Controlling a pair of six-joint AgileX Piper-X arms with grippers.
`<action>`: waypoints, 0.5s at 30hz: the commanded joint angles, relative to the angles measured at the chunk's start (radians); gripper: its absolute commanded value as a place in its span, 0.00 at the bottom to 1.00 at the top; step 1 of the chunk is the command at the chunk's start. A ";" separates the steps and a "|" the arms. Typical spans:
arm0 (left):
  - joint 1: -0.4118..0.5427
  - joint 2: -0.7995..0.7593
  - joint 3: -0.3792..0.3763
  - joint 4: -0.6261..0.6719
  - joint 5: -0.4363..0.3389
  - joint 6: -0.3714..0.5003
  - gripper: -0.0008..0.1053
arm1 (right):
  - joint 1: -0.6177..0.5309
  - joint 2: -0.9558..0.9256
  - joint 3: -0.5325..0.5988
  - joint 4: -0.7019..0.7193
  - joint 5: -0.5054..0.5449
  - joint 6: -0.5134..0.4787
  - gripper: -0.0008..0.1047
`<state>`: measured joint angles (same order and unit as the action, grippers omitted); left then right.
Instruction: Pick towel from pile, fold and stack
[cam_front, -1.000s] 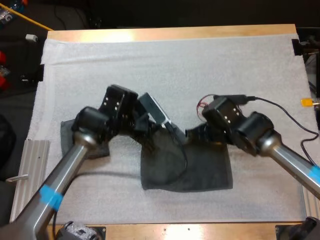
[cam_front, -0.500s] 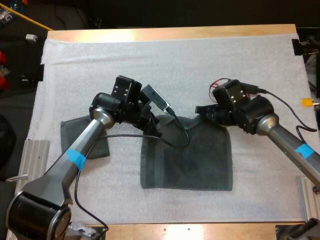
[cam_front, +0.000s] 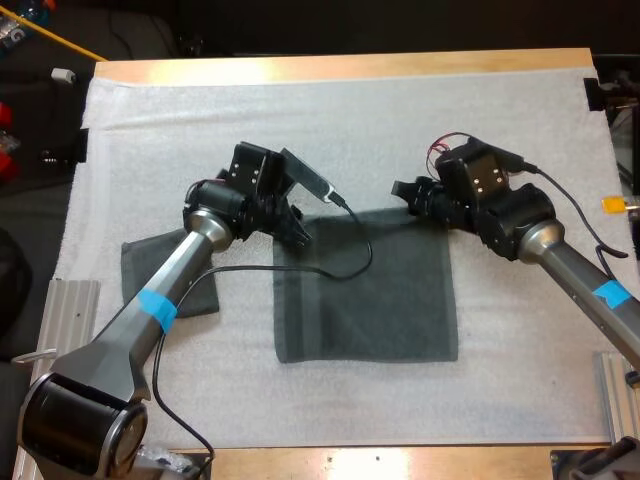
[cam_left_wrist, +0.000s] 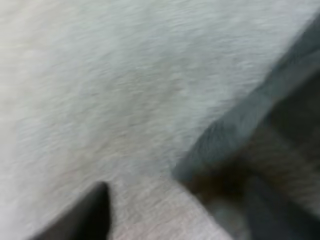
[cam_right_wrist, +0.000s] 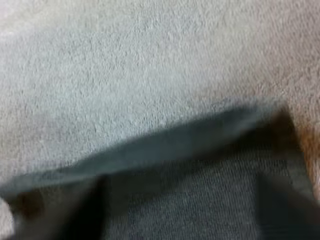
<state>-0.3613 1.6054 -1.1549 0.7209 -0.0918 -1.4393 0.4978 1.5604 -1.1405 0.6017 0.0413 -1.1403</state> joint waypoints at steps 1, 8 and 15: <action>0.001 -0.013 -0.011 0.023 -0.040 -0.020 0.61 | -0.004 -0.024 -0.001 0.017 -0.007 -0.008 0.71; 0.001 -0.100 -0.012 0.106 -0.026 -0.056 0.59 | -0.004 -0.119 -0.001 0.117 0.000 -0.104 0.62; 0.001 -0.245 -0.012 0.230 0.013 -0.126 0.59 | -0.004 -0.263 -0.001 0.263 0.000 -0.183 0.62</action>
<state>-0.3603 1.3692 -1.1585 0.9325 -0.0868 -1.5438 0.4979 1.3099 -1.1405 0.8469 0.0413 -1.3054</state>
